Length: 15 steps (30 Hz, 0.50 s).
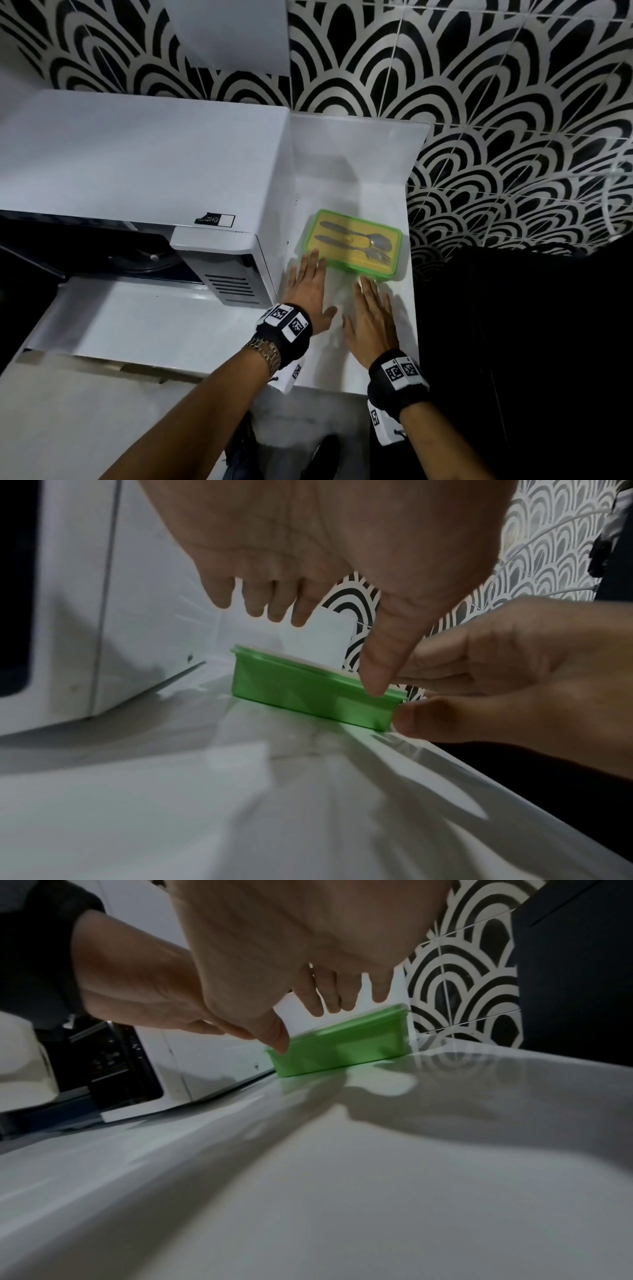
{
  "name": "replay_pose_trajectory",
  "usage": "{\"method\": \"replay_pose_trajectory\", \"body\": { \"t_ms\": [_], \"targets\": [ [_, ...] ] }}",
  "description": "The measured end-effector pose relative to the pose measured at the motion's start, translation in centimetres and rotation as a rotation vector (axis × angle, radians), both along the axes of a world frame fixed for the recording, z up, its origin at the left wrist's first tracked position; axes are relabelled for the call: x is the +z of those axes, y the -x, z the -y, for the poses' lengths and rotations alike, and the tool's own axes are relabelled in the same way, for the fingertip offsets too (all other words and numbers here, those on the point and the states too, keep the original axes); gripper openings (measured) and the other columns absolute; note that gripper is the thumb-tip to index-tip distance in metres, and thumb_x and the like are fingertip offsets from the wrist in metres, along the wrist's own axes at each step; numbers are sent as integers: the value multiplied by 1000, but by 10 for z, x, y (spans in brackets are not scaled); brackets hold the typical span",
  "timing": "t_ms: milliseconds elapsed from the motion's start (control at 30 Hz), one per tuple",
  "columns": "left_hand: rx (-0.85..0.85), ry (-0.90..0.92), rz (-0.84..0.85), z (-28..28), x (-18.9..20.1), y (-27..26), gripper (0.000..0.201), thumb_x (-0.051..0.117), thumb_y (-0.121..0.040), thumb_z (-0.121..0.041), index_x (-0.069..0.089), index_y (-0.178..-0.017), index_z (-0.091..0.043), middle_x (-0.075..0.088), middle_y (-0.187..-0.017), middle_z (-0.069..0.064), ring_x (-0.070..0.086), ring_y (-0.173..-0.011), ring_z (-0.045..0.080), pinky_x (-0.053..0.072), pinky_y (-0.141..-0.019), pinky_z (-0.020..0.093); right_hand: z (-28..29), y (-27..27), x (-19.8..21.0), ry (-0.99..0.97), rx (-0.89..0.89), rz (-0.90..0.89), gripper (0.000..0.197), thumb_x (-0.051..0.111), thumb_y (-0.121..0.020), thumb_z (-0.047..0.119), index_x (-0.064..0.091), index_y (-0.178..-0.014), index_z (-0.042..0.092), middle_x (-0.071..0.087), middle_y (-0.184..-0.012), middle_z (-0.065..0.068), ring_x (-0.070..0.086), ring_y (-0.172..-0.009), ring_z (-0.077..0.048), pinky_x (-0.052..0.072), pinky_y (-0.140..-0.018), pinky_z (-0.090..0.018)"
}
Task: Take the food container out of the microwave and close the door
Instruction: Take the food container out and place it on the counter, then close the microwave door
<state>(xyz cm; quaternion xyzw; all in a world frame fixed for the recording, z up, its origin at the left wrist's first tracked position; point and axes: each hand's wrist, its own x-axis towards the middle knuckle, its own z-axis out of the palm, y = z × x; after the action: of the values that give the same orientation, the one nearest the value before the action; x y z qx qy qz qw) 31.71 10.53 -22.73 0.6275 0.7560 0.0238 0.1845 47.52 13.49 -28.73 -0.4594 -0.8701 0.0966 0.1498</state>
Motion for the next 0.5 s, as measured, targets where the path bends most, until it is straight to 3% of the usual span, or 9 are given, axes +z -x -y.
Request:
{"method": "replay_pose_trajectory", "body": {
  "t_ms": [167,233,500],
  "targets": [
    [-25,0,2,41,-8,4,98,59,-85,-40,-6,-152,-9,-10,-161,13,-11,-149,29,-3,-121,45,22,10,-4,18,71,28,63,65,-81,23,47,-139,8,46,-146,-17,42,-136,-33,26,-113,-48],
    [-24,8,27,61,-13,9,96,59,-86,-37,-6,-152,-10,-10,-162,13,-11,-149,27,0,-122,45,34,17,-4,1,108,55,62,64,-80,25,48,-138,10,50,-143,-15,45,-133,-32,30,-111,-47],
    [42,60,3,147,-22,39,92,55,-89,-34,-10,-151,-13,-14,-162,8,-13,-149,23,1,-122,44,101,53,-1,-32,183,71,50,59,-78,19,60,-127,7,60,-133,-16,56,-124,-32,28,-104,-46]
  ]
}}
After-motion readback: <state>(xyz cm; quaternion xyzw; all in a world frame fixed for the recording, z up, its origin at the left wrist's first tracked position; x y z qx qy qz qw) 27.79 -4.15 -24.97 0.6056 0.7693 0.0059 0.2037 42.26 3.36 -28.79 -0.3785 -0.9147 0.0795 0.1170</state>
